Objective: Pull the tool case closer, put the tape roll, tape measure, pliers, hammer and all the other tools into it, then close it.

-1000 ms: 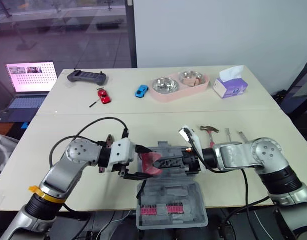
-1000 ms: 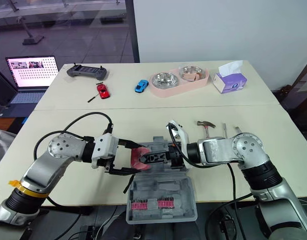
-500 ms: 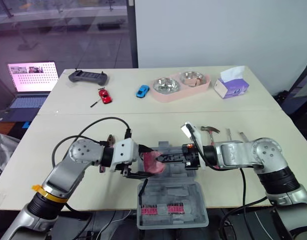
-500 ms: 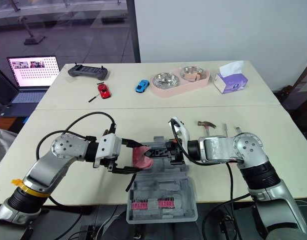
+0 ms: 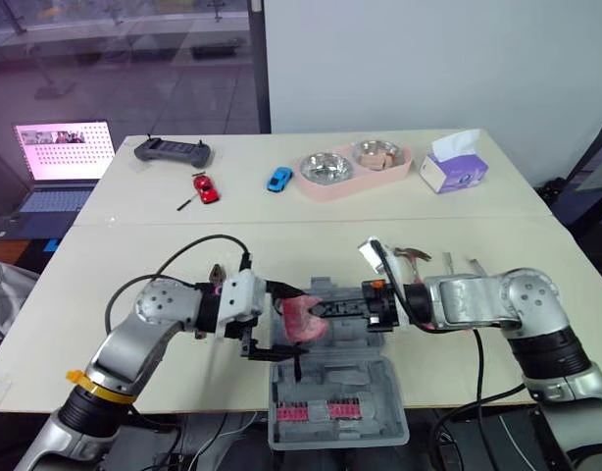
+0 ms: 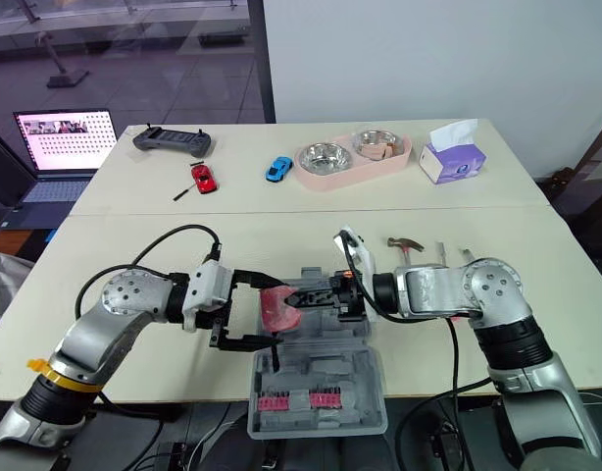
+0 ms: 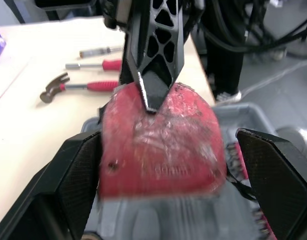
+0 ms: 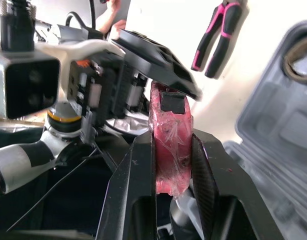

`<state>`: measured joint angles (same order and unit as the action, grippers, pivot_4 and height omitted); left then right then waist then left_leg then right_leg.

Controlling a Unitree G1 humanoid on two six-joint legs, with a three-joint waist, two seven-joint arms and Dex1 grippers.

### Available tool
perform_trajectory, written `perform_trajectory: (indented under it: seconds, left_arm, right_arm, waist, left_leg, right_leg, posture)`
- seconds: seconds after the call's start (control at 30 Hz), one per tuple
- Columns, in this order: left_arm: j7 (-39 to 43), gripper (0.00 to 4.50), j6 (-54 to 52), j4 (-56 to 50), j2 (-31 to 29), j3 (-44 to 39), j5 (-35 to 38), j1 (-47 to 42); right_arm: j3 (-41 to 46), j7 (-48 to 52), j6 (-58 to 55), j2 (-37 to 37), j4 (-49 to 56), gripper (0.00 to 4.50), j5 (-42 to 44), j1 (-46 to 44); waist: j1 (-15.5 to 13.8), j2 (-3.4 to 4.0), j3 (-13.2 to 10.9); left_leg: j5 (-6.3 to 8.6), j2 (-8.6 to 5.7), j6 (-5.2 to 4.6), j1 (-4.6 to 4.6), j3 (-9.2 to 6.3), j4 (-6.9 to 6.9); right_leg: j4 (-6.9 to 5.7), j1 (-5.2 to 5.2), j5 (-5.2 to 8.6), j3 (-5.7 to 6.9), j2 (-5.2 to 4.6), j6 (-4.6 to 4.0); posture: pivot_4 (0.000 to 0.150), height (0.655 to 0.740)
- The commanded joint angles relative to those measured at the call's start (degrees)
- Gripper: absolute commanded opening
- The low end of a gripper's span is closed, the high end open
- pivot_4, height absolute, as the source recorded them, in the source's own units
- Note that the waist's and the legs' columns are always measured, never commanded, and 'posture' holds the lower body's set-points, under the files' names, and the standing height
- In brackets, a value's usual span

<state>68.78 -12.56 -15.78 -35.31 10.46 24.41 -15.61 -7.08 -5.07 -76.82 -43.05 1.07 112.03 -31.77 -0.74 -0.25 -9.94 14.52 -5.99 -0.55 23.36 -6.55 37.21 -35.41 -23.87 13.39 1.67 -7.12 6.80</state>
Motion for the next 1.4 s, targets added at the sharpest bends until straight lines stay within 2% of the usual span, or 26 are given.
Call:
perform_trajectory:
  seconds: [0.03,0.17,0.23,0.33,0.4,0.53,0.8,1.0,1.07,1.1,1.23,1.27,1.3,1.4]
  left_arm:
    - [1.7,4.48,-1.0,-1.2,-2.3,-5.6,5.1,2.3]
    - [4.7,4.48,-0.5,-2.4,-6.1,-11.2,8.9,9.3]
    - [5.4,4.48,2.4,-1.7,-6.1,-13.2,8.7,13.0]
    - [7.1,4.48,4.1,-0.5,-7.3,-14.0,7.6,17.6]
    - [6.7,4.48,4.0,-0.2,-6.8,-14.4,8.2,19.6]
    - [3.7,4.48,8.7,-0.3,-1.6,-15.1,8.1,20.8]
    - [4.0,4.48,6.6,-1.6,-3.0,-13.1,7.3,20.1]
    - [5.1,4.48,7.9,-0.2,-3.4,-13.2,6.5,20.7]
    - [5.2,4.50,8.1,0.2,-3.4,-13.2,6.3,20.8]
    - [5.2,4.50,8.0,0.3,-3.4,-13.2,6.4,20.9]
    - [4.8,4.50,7.3,-0.2,-3.3,-12.9,6.4,20.6]
    - [4.7,4.50,7.2,-0.3,-3.3,-12.9,6.5,20.6]
    - [4.6,4.50,7.1,-0.4,-3.3,-12.9,6.5,20.6]
    - [4.4,4.50,7.0,-0.3,-3.3,-13.1,6.6,20.7]
  right_arm:
    - [3.2,6.2,-4.1,-7.0,-4.3,0.49,1.0,-2.1]
    - [2.6,12.4,-8.7,-18.3,-9.4,0.49,1.0,-0.4]
    - [2.0,11.3,-9.1,-23.0,-11.9,0.49,1.0,3.1]
    - [1.5,8.7,-8.0,-26.2,-13.0,0.49,1.0,7.6]
    - [1.7,4.6,-5.5,-26.5,-12.8,0.49,1.0,10.8]
    - [2.2,-2.2,-0.8,-24.9,-9.7,0.49,0.6,15.9]
    - [3.3,-6.8,3.3,-21.0,-8.1,0.49,0.5,19.5]
    - [3.5,-8.5,2.8,-19.5,-9.1,0.49,-3.0,19.9]
    - [3.9,-8.7,2.5,-19.5,-9.4,1.51,-3.4,20.0]
    - [4.2,-8.8,2.5,-19.3,-9.5,1.84,-3.3,20.0]
    - [5.6,-8.8,2.5,-18.7,-9.4,3.72,-3.6,19.7]
    - [5.9,-8.8,2.5,-18.7,-9.3,4.29,-4.0,19.7]
    - [6.4,-8.7,2.5,-18.8,-9.1,4.46,-4.1,19.8]
    - [8.3,-8.5,2.9,-19.4,-8.1,4.46,-4.8,20.0]
  waist:
    - [0.0,0.00,0.0]
    - [0.2,0.03,0.0]
    - [0.1,0.03,0.0]
    - [0.0,0.04,0.0]
    - [0.0,0.06,0.0]
    - [0.0,0.13,0.0]
    - [0.0,0.23,0.0]
    - [0.0,0.22,0.0]
    - [0.0,0.22,0.0]
    - [0.0,0.22,0.0]
    - [0.0,0.23,0.0]
    - [0.0,0.23,0.0]
    - [0.0,0.23,0.0]
    - [0.0,0.23,0.0]
  left_leg:
    - [0.00,0.00,0.00,0.00,0.00,0.01]
    - [0.02,0.06,-0.03,0.00,0.06,-0.10]
    - [0.03,0.12,-0.05,0.00,0.08,-0.11]
    - [0.04,0.22,-0.05,0.00,0.10,-0.10]
    - [0.04,0.22,-0.05,0.02,0.17,-0.08]
    - [0.03,0.21,-0.04,-0.02,0.19,0.05]
    - [0.03,0.29,-0.04,-0.02,0.20,0.00]
    - [0.03,0.40,-0.04,-0.08,0.20,0.02]
    - [0.03,0.43,-0.04,-0.08,0.20,0.01]
    - [0.03,0.43,-0.04,-0.08,0.20,0.02]
    - [0.03,0.43,-0.04,-0.06,0.20,0.00]
    - [0.03,0.43,-0.04,-0.06,0.20,0.00]
    - [0.03,0.43,-0.04,-0.06,0.20,0.00]
    - [0.03,0.43,-0.04,-0.07,0.20,0.00]
  right_leg:
    - [0.01,0.01,0.00,0.00,0.00,0.00]
    - [0.06,-0.04,0.03,0.01,0.00,-0.05]
    - [0.07,-0.04,0.08,0.02,0.01,-0.14]
    - [0.18,0.05,0.12,0.01,-0.10,-0.23]
    - [0.20,0.03,0.12,0.00,-0.16,-0.24]
    - [0.22,0.12,0.08,-0.03,-0.20,-0.29]
    - [0.22,0.10,0.07,-0.03,-0.03,-0.29]
    - [0.26,0.17,0.06,-0.03,0.11,-0.33]
    - [0.28,0.18,0.05,-0.03,0.13,-0.35]
    - [0.28,0.18,0.05,-0.03,0.13,-0.35]
    - [0.28,0.15,0.05,-0.03,0.14,-0.36]
    - [0.28,0.16,0.05,-0.03,0.14,-0.36]
    - [0.28,0.16,0.05,-0.03,0.14,-0.36]
    - [0.28,0.16,0.05,-0.03,0.14,-0.36]
  posture:
    - [0.150,0.7370]
    - [0.150,0.7370]
    - [0.150,0.7370]
    - [0.150,0.7370]
    - [0.150,0.7370]
    - [0.150,0.7370]
    - [0.150,0.7370]
    - [0.150,0.7370]
    - [0.150,0.7370]
    - [0.150,0.7370]
    - [0.150,0.7370]
    - [0.150,0.7370]
    - [0.150,0.7370]
    - [0.150,0.7370]
